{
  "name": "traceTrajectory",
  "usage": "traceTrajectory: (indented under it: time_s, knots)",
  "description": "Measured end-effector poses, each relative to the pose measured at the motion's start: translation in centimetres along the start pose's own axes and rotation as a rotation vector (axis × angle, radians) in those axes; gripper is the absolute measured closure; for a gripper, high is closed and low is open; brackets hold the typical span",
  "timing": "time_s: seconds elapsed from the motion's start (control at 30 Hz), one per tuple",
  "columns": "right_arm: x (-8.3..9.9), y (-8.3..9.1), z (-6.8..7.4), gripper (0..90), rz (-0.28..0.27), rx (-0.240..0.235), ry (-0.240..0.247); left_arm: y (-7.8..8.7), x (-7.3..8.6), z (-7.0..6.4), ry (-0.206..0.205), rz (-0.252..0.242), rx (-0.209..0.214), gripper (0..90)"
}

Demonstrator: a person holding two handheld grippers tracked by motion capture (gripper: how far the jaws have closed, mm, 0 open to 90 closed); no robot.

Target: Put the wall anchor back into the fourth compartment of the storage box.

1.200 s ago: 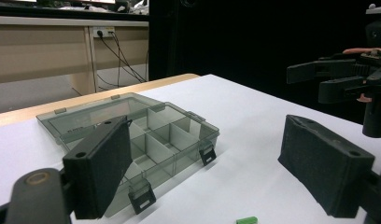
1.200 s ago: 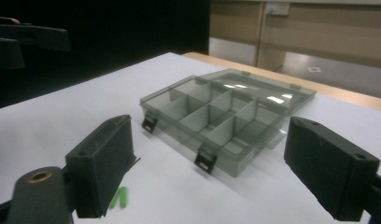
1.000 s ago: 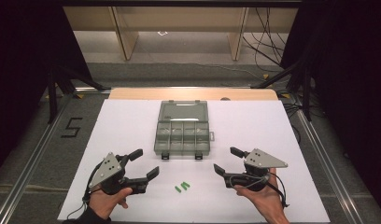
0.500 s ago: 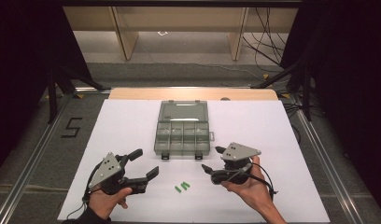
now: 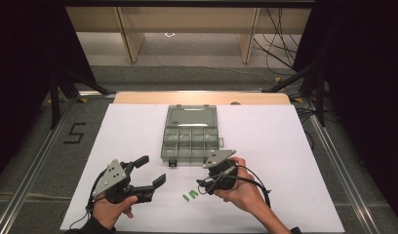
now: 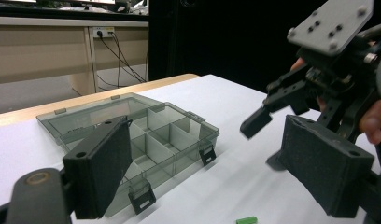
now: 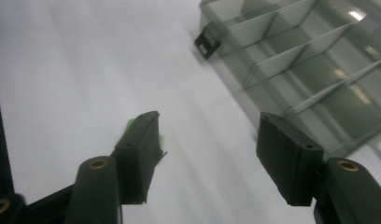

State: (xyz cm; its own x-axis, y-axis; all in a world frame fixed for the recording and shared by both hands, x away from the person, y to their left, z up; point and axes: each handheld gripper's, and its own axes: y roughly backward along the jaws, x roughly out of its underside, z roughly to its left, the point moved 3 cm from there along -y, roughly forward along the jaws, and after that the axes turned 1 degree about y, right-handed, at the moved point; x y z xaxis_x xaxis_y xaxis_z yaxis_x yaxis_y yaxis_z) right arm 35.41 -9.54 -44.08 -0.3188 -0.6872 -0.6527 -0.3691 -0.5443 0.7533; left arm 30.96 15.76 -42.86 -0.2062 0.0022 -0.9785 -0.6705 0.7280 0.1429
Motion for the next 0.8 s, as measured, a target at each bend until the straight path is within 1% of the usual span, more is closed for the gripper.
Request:
traceTrajectory:
  time_s: [0.03, 0.13, 0.17, 0.2, 0.23, 0.27, 0.33, 0.37, 0.4, 0.57, 0.6, 0.67, 0.7, 0.73, 0.8]
  knots:
    - [-0.1, -0.4, 0.1, 42.7, 0.009, -0.006, 0.012, 0.0, 0.0, 0.0, 0.0, 0.0, 0.0, 16.2]
    - [-0.2, -1.4, 0.4, 44.6, 0.055, -0.034, 0.016, 0.0, 0.0, 0.0, 0.002, -0.001, 0.0, 16.2]
    - [-0.2, -1.4, 0.4, 44.6, 0.055, -0.034, 0.016, 0.0, 0.0, 0.0, 0.002, -0.001, 0.0, 16.2]
    - [-0.2, -1.9, 0.5, 46.3, 0.078, -0.048, 0.027, 0.0, 0.0, 0.0, 0.002, -0.001, 0.0, 16.2]
    - [-0.2, -1.9, 0.5, 46.3, 0.078, -0.048, 0.027, 0.0, 0.0, 0.0, 0.001, -0.001, 0.0, 16.2]
    - [-0.2, -2.3, 0.6, 47.1, 0.116, -0.065, 0.036, 0.0, 0.0, 0.0, 0.002, -0.001, -0.001, 16.2]
    - [-0.2, -2.5, 0.7, 47.6, 0.119, -0.064, 0.035, 0.0, 0.0, 0.0, 0.002, -0.001, -0.001, 16.2]
    - [-0.1, -2.8, 0.8, 49.1, 0.144, -0.082, 0.041, 0.0, 0.0, 0.0, 0.001, 0.0, 0.0, 16.3]
    - [-0.1, -3.0, 0.8, 50.0, 0.152, -0.087, 0.045, 0.0, 0.0, 0.0, 0.001, 0.0, 0.0, 16.3]
    - [-0.2, -3.5, 1.0, 53.1, 0.177, -0.103, 0.058, 0.0, 0.0, 0.0, 0.003, -0.002, -0.001, 16.3]
    - [-0.2, -3.7, 1.1, 55.1, 0.192, -0.111, 0.061, 0.0, 0.0, 0.0, 0.002, -0.003, -0.001, 16.3]
    - [-0.2, -3.8, 1.2, 56.2, 0.202, -0.114, 0.064, 0.0, 0.0, 0.0, 0.002, -0.004, 0.0, 16.3]
    - [-0.2, -4.0, 1.3, 59.3, 0.218, -0.126, 0.068, 0.0, 0.0, 0.0, 0.003, -0.004, -0.001, 16.3]
    - [-0.2, -4.1, 1.4, 60.2, 0.228, -0.135, 0.069, 0.0, 0.0, 0.0, 0.002, -0.004, 0.0, 16.3]
    - [-0.2, -4.3, 1.5, 62.7, 0.244, -0.138, 0.077, 0.0, 0.0, 0.0, 0.003, -0.003, 0.0, 16.3]
